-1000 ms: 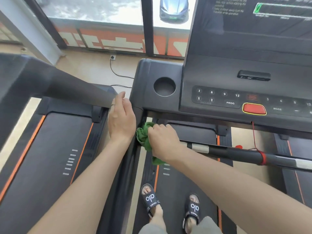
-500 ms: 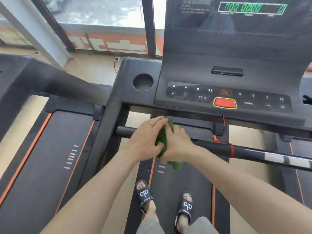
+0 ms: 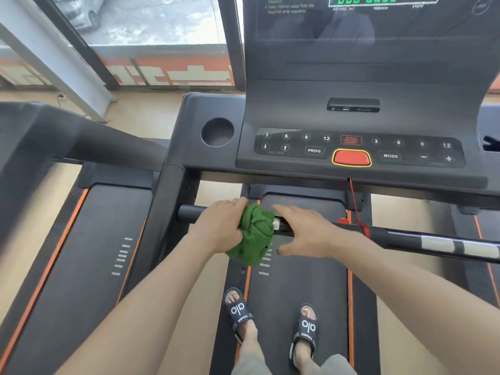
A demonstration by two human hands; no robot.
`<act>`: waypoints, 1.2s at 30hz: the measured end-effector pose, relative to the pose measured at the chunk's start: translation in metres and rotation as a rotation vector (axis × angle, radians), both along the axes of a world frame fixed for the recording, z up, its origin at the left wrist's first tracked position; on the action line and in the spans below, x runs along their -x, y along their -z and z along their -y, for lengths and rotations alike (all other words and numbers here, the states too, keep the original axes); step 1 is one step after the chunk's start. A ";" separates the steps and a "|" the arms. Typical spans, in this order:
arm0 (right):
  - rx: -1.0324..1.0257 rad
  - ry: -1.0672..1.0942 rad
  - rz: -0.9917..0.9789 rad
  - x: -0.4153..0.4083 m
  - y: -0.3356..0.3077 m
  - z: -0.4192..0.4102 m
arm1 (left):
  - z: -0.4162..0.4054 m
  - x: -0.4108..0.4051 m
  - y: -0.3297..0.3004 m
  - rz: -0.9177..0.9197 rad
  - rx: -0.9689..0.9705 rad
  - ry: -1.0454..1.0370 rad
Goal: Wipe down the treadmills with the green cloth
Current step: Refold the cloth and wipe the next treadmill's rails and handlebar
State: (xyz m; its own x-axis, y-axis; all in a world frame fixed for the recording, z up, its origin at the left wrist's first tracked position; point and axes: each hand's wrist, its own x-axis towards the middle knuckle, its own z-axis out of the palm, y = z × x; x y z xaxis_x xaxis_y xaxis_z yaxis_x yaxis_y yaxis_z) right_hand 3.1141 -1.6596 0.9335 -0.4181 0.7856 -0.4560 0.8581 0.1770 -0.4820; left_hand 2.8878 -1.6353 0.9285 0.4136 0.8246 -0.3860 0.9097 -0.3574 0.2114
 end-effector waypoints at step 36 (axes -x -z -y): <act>-0.051 0.091 0.408 -0.047 0.011 0.004 | 0.015 -0.123 0.033 -0.030 -0.273 0.352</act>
